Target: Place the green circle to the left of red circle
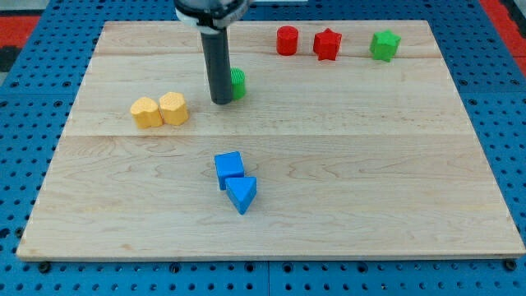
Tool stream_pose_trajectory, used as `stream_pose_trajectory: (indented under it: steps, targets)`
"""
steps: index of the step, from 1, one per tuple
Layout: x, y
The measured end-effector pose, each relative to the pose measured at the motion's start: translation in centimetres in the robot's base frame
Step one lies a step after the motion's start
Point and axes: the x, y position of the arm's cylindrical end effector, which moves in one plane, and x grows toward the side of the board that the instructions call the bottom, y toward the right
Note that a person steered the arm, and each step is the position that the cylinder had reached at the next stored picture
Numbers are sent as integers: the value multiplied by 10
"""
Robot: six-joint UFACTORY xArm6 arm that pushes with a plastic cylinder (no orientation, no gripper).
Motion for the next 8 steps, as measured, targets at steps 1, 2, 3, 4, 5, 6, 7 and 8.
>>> stream_pose_trajectory:
  steps: [1,2,3,4,5,6,7,8]
  targets:
    - [-19,12]
    - [-45,2]
    - [-45,8]
    - [-31,14]
    - [-36,43]
    - [-65,39]
    - [-76,38]
    - [-83,38]
